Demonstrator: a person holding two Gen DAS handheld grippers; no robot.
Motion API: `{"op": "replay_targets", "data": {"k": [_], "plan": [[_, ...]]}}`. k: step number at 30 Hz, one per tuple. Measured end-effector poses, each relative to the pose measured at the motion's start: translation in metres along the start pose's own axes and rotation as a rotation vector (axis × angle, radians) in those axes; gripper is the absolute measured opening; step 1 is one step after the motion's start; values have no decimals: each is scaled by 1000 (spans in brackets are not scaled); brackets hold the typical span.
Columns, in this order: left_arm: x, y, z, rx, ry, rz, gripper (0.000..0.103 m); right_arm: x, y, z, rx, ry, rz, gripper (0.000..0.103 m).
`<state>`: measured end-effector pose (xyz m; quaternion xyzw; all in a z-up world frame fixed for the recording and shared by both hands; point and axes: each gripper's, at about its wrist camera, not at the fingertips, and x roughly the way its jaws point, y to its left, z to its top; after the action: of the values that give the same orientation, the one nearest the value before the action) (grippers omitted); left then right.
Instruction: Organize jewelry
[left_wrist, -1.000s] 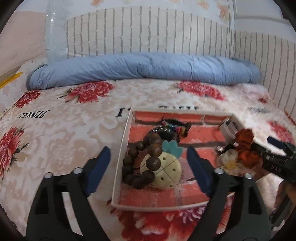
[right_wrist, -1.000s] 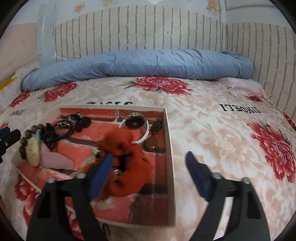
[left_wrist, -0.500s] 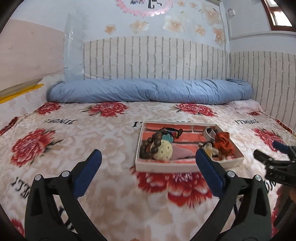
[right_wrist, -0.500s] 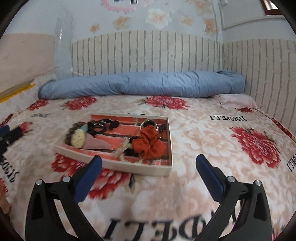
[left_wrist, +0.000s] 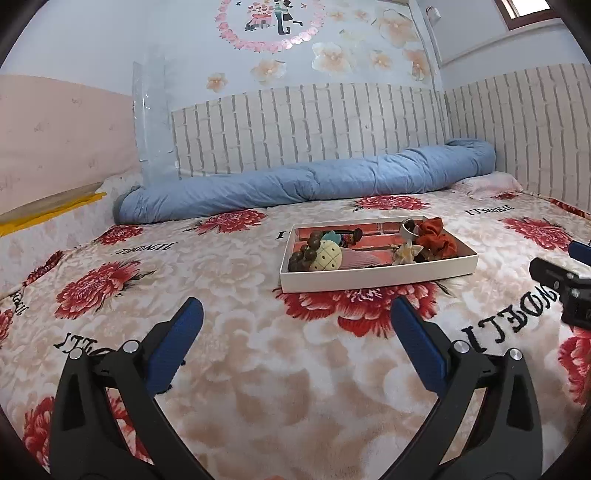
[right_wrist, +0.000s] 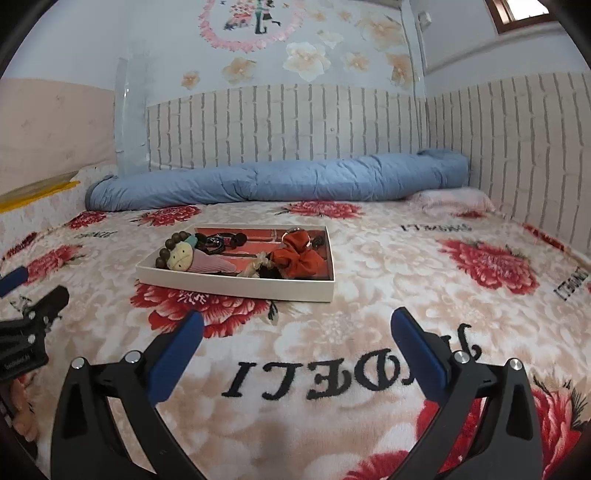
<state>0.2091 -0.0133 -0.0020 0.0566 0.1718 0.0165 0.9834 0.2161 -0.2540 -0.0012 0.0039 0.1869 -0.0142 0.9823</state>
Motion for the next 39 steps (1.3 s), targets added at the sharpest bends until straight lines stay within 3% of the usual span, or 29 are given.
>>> {"op": "replay_targets", "data": {"k": [7, 39], "plan": [[5, 7, -4, -29, 24, -2, 98, -8, 10, -8, -40, -44, 11, 99], [7, 3, -7, -18, 22, -2, 98, -4, 3, -9, -8, -31, 2, 99]]}}
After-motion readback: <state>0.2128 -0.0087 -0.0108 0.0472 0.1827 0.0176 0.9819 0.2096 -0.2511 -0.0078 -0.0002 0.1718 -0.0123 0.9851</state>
